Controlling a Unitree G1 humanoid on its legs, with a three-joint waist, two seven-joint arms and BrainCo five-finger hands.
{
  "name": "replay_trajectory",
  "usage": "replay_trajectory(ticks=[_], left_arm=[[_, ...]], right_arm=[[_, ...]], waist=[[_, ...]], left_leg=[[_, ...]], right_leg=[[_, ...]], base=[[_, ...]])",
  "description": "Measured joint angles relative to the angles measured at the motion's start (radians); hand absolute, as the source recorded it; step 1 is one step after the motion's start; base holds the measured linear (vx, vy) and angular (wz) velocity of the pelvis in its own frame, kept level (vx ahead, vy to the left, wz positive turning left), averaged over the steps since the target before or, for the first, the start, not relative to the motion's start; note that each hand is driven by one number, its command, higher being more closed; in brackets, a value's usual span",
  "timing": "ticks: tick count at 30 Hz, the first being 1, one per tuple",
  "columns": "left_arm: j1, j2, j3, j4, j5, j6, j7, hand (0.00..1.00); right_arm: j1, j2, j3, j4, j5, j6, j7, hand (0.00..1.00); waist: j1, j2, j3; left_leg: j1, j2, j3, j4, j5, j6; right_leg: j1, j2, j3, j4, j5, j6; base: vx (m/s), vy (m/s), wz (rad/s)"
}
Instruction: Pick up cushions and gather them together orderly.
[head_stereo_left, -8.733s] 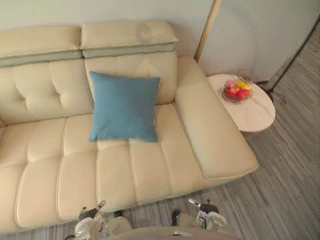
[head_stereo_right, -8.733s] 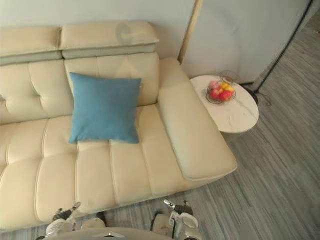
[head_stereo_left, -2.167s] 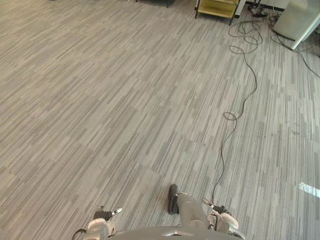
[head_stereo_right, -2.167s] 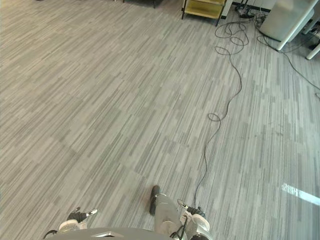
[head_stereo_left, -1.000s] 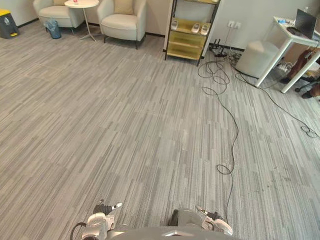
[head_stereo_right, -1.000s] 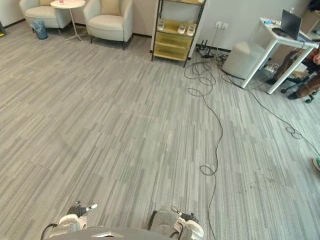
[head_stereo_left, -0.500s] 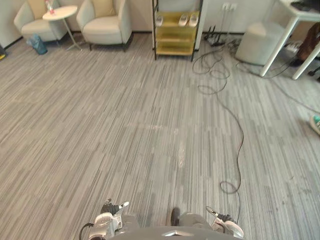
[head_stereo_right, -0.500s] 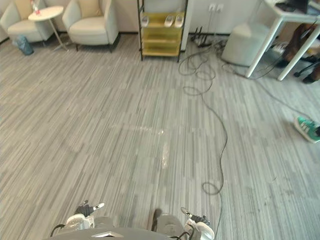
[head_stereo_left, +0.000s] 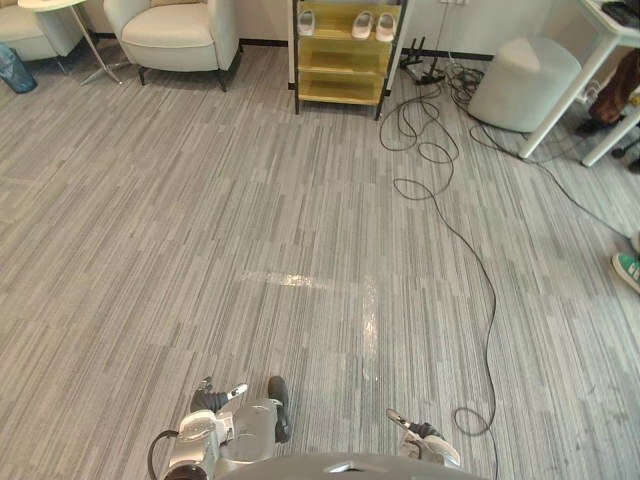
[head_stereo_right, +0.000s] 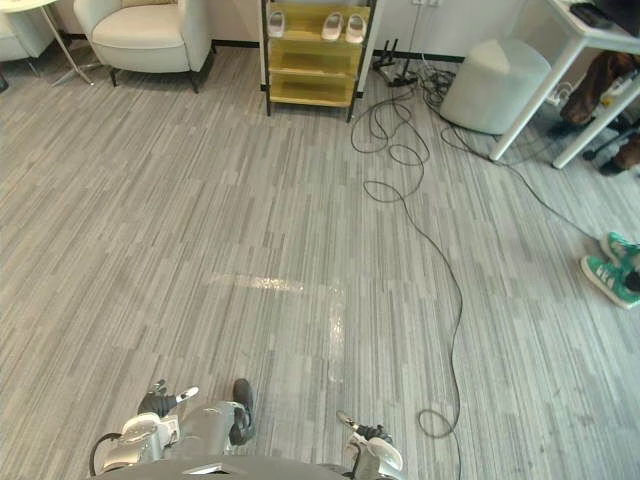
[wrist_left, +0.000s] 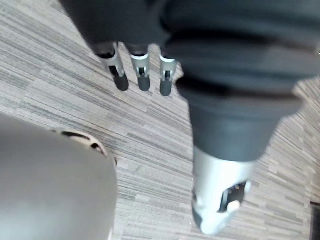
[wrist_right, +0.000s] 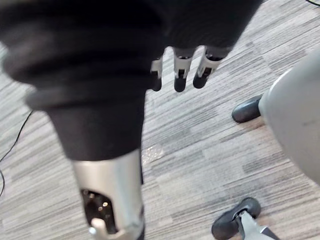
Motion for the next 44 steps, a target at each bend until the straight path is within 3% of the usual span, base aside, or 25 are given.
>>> replay_trajectory(ticks=[1, 2, 3, 5, 8, 11, 13, 15, 16, 19, 21, 23, 24, 25, 28, 30, 31, 32, 33, 35, 37, 44], left_arm=[[0.0, 0.015, -0.031, 0.011, 0.0, 0.003, 0.0, 0.0], [-0.001, 0.032, -0.059, 0.017, 0.0, 0.007, 0.0, 0.0], [0.0, 0.035, -0.065, 0.02, 0.0, 0.01, 0.0, 0.0], [0.004, 0.034, -0.072, 0.039, 0.0, 0.021, 0.004, 0.0], [0.003, 0.04, -0.092, 0.065, 0.0, 0.023, 0.005, 0.0], [0.003, 0.035, -0.088, 0.066, 0.001, 0.023, 0.003, 0.0], [0.004, 0.035, -0.08, 0.067, 0.002, 0.022, -0.001, 0.0], [0.005, 0.032, -0.068, 0.067, 0.002, 0.022, -0.001, 0.0], [0.01, 0.021, -0.061, 0.074, 0.003, 0.022, -0.003, 0.0], [0.001, -0.008, -0.061, 0.084, 0.004, 0.02, -0.01, 0.0], [-0.001, -0.007, -0.062, 0.084, 0.004, 0.021, -0.011, 0.0], [-0.007, -0.01, -0.065, 0.077, 0.004, 0.02, -0.013, 0.0], [-0.006, -0.009, -0.065, 0.072, 0.004, 0.021, -0.013, 0.0], [-0.004, -0.012, -0.071, 0.06, 0.005, 0.02, -0.013, 0.0], [-0.001, -0.012, -0.083, 0.045, 0.004, 0.02, -0.022, 0.0], [-0.003, -0.01, -0.084, 0.044, 0.004, 0.015, -0.023, 0.0], [-0.003, -0.009, -0.089, 0.045, 0.005, 0.015, -0.022, 0.0], [-0.003, -0.01, -0.09, 0.046, 0.005, 0.014, -0.022, 0.0], [-0.004, -0.01, -0.088, 0.047, 0.004, 0.014, -0.023, 0.0], [-0.003, 0.005, -0.084, 0.05, 0.005, 0.015, -0.021, 0.0], [-0.006, 0.015, -0.078, 0.047, 0.003, 0.014, -0.02, 0.0], [-0.002, 0.019, -0.059, 0.068, 0.004, 0.015, -0.021, 0.0]], right_arm=[[0.001, 0.0, -0.001, 0.003, -0.009, 0.002, 0.001, 0.0], [0.001, -0.01, 0.002, 0.004, -0.02, 0.001, 0.0, 0.0], [0.002, -0.014, 0.002, 0.006, -0.022, 0.0, 0.0, 0.0], [0.023, -0.029, 0.002, 0.007, -0.026, 0.0, 0.002, 0.0], [0.03, -0.043, -0.001, 0.001, -0.029, -0.002, 0.001, 0.0], [0.027, -0.042, -0.013, 0.0, -0.027, -0.006, 0.002, 0.0], [0.023, -0.039, -0.022, 0.007, -0.026, -0.005, 0.002, 0.0], [0.027, -0.038, -0.029, 0.009, -0.027, -0.003, 0.001, 0.0], [0.025, -0.041, -0.032, 0.008, -0.029, -0.001, 0.002, 0.0], [0.012, -0.051, -0.049, 0.008, -0.028, -0.004, 0.005, 0.0], [0.013, -0.051, -0.048, 0.009, -0.028, -0.004, 0.005, 0.0], [0.027, -0.052, -0.048, 0.007, -0.027, -0.002, 0.004, 0.0], [0.03, -0.053, -0.048, 0.007, -0.027, -0.002, 0.003, 0.0], [0.032, -0.058, -0.048, 0.008, -0.025, -0.002, 0.002, 0.0], [0.032, -0.055, -0.048, 0.007, -0.008, 0.0, -0.001, 0.0], [0.033, -0.055, -0.049, 0.008, -0.007, 0.001, -0.001, 0.0], [0.034, -0.054, -0.05, 0.008, -0.001, 0.0, -0.001, 0.0], [0.035, -0.055, -0.053, 0.006, 0.013, 0.0, -0.001, 0.0], [0.035, -0.052, -0.056, 0.004, 0.013, 0.0, -0.002, 0.0], [0.048, -0.034, -0.057, 0.001, 0.017, 0.003, 0.0, 0.0], [0.044, -0.027, -0.06, 0.008, 0.016, 0.004, -0.001, 0.0], [0.046, -0.01, -0.06, 0.003, 0.009, 0.004, 0.0, 0.0]], waist=[[-0.008, -0.002, -0.001], [-0.019, -0.005, 0.001], [-0.022, -0.001, 0.006], [-0.036, 0.018, 0.018], [-0.056, 0.02, 0.021], [-0.068, 0.021, 0.023], [-0.077, 0.015, 0.026], [-0.081, 0.011, 0.028], [-0.079, 0.026, 0.023], [-0.083, 0.066, 0.029], [-0.084, 0.069, 0.03], [-0.083, 0.069, 0.035], [-0.081, 0.064, 0.039], [-0.077, 0.077, 0.042], [-0.07, 0.083, 0.041], [-0.063, 0.081, 0.041], [-0.063, 0.08, 0.041], [-0.068, 0.088, 0.037], [-0.063, 0.083, 0.038], [-0.061, 0.043, 0.009], [-0.047, 0.029, 0.014], [-0.049, 0.022, 0.003]], left_leg=[[0.036, -0.015, -0.006, -0.01, -0.02, 0.004], [0.086, -0.029, -0.011, -0.025, -0.037, 0.007], [0.116, -0.039, -0.022, -0.039, -0.043, 0.006], [0.269, -0.063, -0.051, -0.134, -0.056, 0.001], [0.378, -0.062, -0.082, -0.207, -0.053, -0.003], [0.425, -0.052, -0.129, -0.243, -0.065, -0.024], [0.454, -0.033, -0.17, -0.242, -0.102, -0.058], [0.492, -0.02, -0.2, -0.24, -0.137, -0.093], [0.505, 0.013, -0.204, -0.239, -0.149, -0.113], [0.48, 0.067, -0.228, -0.177, -0.149, -0.126], [0.456, 0.084, -0.231, -0.106, -0.135, -0.15], [0.354, 0.113, -0.23, 0.183, -0.1, -0.199], [0.322, 0.122, -0.226, 0.255, -0.087, -0.2], [0.272, 0.145, -0.212, 0.379, -0.092, -0.194], [0.176, 0.183, -0.152, 0.451, -0.124, -0.153], [0.149, 0.188, -0.143, 0.347, -0.149, -0.157], [0.151, 0.18, -0.145, 0.201, -0.148, -0.16], [0.151, 0.168, -0.178, 0.014, -0.098, -0.173], [0.156, 0.155, -0.189, -0.008, -0.055, -0.181], [0.192, 0.08, -0.182, -0.078, -0.02, -0.161], [0.187, 0.055, -0.197, -0.055, -0.026, -0.151], [0.256, 0.026, -0.166, -0.123, -0.033, -0.137]], right_leg=[[-0.091, 0.0, 0.025, 0.208, 0.041, 0.076], [-0.165, -0.001, 0.022, 0.389, 0.062, 0.113], [-0.189, -0.007, -0.002, 0.458, 0.057, 0.106], [-0.272, -0.032, -0.151, 0.595, -0.031, -0.008], [-0.328, -0.028, -0.307, 0.414, -0.129, -0.054], [-0.391, 0.031, -0.304, 0.099, -0.092, -0.095], [-0.385, 0.09, -0.231, -0.161, 0.042, -0.105], [-0.365, 0.105, -0.216, -0.206, 0.181, -0.135], [-0.364, 0.129, -0.232, -0.179, 0.181, -0.144], [-0.357, 0.177, -0.262, -0.173, 0.126, -0.169], [-0.328, 0.191, -0.27, -0.182, 0.104, -0.179], [-0.247, 0.195, -0.286, -0.225, 0.078, -0.187], [-0.232, 0.197, -0.288, -0.234, 0.071, -0.191], [-0.196, 0.202, -0.289, -0.255, 0.056, -0.202], [-0.128, 0.199, -0.272, -0.304, 0.05, -0.194], [-0.108, 0.184, -0.256, -0.318, 0.055, -0.172], [-0.104, 0.17, -0.242, -0.319, 0.061, -0.144], [-0.107, 0.159, -0.235, -0.313, 0.053, -0.117], [-0.108, 0.15, -0.224, -0.307, 0.047, -0.106], [-0.102, 0.105, -0.189, -0.344, 0.064, -0.07], [-0.088, 0.088, -0.157, -0.369, 0.069, -0.068], [-0.071, 0.073, -0.097, -0.382, 0.086, -0.079]], base=[[0.39, 0.198, 0.17], [0.38, 0.183, 0.2], [0.38, 0.152, 0.21], [0.38, 0.11, 0.23], [0.25, 0.026, 0.44], [0.38, -0.093, 0.48], [0.42, -0.216, 0.53], [0.43, -0.258, 0.38], [0.42, -0.258, 0.19], [0.38, -0.239, 0.07], [0.32, -0.206, 0.08], [0.26, -0.142, 0.23], [0.21, -0.073, 0.18], [0.2, -0.03, 0.06], [0.19, 0.018, -0.1], [0.16, 0.119, -0.28], [0.14, 0.215, -0.21], [0.14, 0.243, -0.21], [0.16, 0.241, -0.07], [0.2, 0.224, 0.09], [0.14, 0.163, 0.02], [0.06, 0.095, -0.16]])
